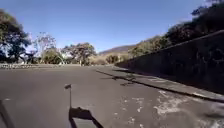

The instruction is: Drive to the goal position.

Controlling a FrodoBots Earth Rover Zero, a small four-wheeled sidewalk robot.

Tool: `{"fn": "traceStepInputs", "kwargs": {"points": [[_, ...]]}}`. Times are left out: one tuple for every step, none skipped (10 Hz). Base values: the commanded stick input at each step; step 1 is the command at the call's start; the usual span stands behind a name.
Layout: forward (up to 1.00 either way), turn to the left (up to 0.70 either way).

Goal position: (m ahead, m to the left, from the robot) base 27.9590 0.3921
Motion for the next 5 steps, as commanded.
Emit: {"fn": "traceStepInputs", "kwargs": {"points": [[1.00,0.00],[1.00,0.00],[1.00,0.00],[1.00,0.00],[1.00,0.00]]}}
